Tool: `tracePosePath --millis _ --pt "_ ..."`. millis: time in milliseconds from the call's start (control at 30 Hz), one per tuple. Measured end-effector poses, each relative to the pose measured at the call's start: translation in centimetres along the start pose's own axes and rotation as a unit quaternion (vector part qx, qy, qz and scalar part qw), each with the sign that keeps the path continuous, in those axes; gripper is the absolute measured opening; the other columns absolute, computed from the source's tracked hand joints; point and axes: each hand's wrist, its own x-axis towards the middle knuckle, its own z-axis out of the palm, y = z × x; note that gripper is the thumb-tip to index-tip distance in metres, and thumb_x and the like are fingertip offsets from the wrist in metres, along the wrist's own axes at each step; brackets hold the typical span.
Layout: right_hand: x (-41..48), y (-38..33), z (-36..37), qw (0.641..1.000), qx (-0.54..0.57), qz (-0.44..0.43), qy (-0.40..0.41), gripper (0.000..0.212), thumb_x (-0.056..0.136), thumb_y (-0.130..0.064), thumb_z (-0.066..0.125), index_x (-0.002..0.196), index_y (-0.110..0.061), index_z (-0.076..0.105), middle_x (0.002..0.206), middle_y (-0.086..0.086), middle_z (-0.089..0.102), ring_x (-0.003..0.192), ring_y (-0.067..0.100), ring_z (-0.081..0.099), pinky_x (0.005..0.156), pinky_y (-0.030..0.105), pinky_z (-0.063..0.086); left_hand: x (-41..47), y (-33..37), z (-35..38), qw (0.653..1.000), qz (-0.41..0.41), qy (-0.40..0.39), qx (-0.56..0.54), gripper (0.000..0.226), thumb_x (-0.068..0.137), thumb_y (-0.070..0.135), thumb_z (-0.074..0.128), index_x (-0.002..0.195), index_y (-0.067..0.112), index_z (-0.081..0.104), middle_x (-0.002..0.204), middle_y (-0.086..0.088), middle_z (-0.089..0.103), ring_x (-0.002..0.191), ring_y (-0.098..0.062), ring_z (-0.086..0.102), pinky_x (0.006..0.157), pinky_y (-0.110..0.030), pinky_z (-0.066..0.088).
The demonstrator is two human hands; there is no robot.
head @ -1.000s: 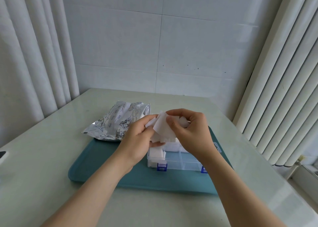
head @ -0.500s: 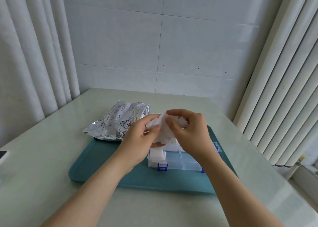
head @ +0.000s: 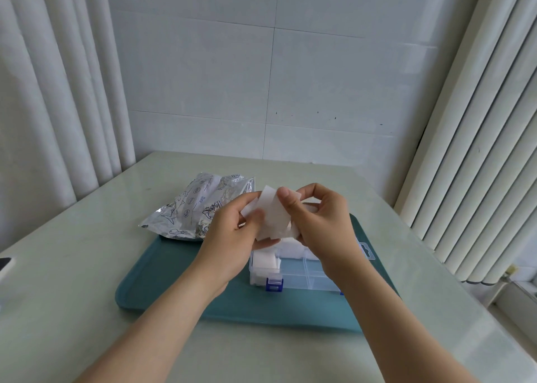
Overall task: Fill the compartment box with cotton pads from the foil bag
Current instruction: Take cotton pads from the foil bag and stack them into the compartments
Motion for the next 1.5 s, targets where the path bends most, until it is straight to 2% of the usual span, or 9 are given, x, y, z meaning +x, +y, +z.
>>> tracePosePath --millis 133,300,433,600,900,1067,1267,1400,1500 --pt "-0.4 0.1 0.7 1.0 -0.015 0.01 0.019 0.047 0.088 -0.042 0.082 0.095 0.0 0.061 0.064 0.013 0.071 0.057 0.022 0.064 0.068 0.055 0.062 0.0 0.0 0.2 0.998 -0.011 -0.055 -0.004 0.034 0.112 0.007 0.048 0.131 0.022 0.071 0.124 -0.011 0.075 0.115 -0.031 0.073 0.091 -0.048 0.063" --pt "-0.6 -0.4 0.8 0.999 0.005 0.04 0.034 0.051 0.09 -0.04 0.081 0.097 0.006 0.06 0.063 0.012 0.07 0.054 0.019 0.063 0.053 0.034 0.057 -0.1 -0.2 0.4 0.996 -0.034 -0.079 -0.03 0.039 0.114 0.006 0.039 0.134 0.02 0.069 0.124 -0.014 0.075 0.117 -0.034 0.072 0.098 -0.05 0.061" --pt "-0.7 -0.1 1.1 0.998 -0.006 0.037 0.045 0.043 0.09 -0.04 0.082 0.089 -0.004 0.06 0.067 0.012 0.073 0.059 0.021 0.068 0.069 0.055 0.062 -0.1 -0.2 0.4 0.995 -0.046 -0.071 -0.055 0.036 0.115 0.013 0.039 0.135 0.02 0.069 0.128 -0.016 0.073 0.121 -0.038 0.07 0.101 -0.055 0.058" --pt "-0.7 0.1 1.3 0.998 -0.022 0.023 0.053 0.045 0.09 -0.041 0.082 0.091 -0.002 0.06 0.063 0.013 0.071 0.057 0.023 0.066 0.07 0.062 0.061 -0.2 0.2 0.4 0.993 -0.049 -0.069 -0.078 0.036 0.116 0.023 0.04 0.134 0.019 0.071 0.128 -0.018 0.073 0.121 -0.042 0.068 0.102 -0.057 0.058" --pt "-0.8 -0.2 1.3 0.999 0.0 0.046 -0.004 0.033 0.1 -0.039 0.07 0.12 -0.018 0.055 0.072 0.009 0.072 0.056 0.016 0.059 0.057 0.027 0.052 -0.1 -0.1 0.0 1.0 -0.003 -0.028 -0.012 0.032 0.112 0.009 0.047 0.132 0.021 0.07 0.116 -0.013 0.078 0.108 -0.033 0.076 0.091 -0.045 0.064" --pt "-0.4 0.1 1.2 0.994 0.055 0.063 -0.068 0.024 0.104 -0.018 0.058 0.124 -0.018 0.045 0.081 0.005 0.073 0.076 0.025 0.051 0.073 0.036 0.044 0.2 -0.2 -0.6 0.999 -0.005 0.036 -0.015 0.03 0.111 0.01 0.05 0.135 0.017 0.067 0.114 -0.012 0.078 0.101 -0.029 0.078 0.086 -0.042 0.065" --pt "-0.3 0.1 0.9 0.983 0.129 0.078 -0.103 0.029 0.076 -0.018 0.045 0.105 -0.015 0.045 0.087 0.01 0.062 0.078 0.023 0.05 0.071 0.036 0.04 0.1 -0.3 -0.6 0.999 -0.014 0.033 -0.009 0.029 0.111 0.01 0.051 0.133 0.016 0.068 0.116 -0.018 0.075 0.098 -0.031 0.079 0.084 -0.04 0.066" --pt "0.0 0.7 0.9 0.994 0.06 0.044 -0.085 0.007 0.094 -0.009 0.049 0.097 -0.011 0.055 0.09 0.008 0.066 0.077 0.023 0.052 0.074 0.037 0.044 0.2 -0.5 -0.6 0.999 -0.013 0.034 0.0 0.029 0.111 0.01 0.05 0.132 0.017 0.069 0.117 -0.015 0.075 0.102 -0.028 0.078 0.085 -0.041 0.066" --pt "0.1 0.5 0.8 0.99 0.097 0.035 -0.098 0.025 0.087 -0.01 0.044 0.097 -0.004 0.065 0.094 0.013 0.067 0.081 0.022 0.06 0.076 0.035 0.051 0.2 -0.5 -0.6 0.999 -0.015 0.036 -0.003 0.027 0.111 0.012 0.052 0.132 0.017 0.069 0.117 -0.015 0.075 0.102 -0.028 0.078 0.085 -0.042 0.066"
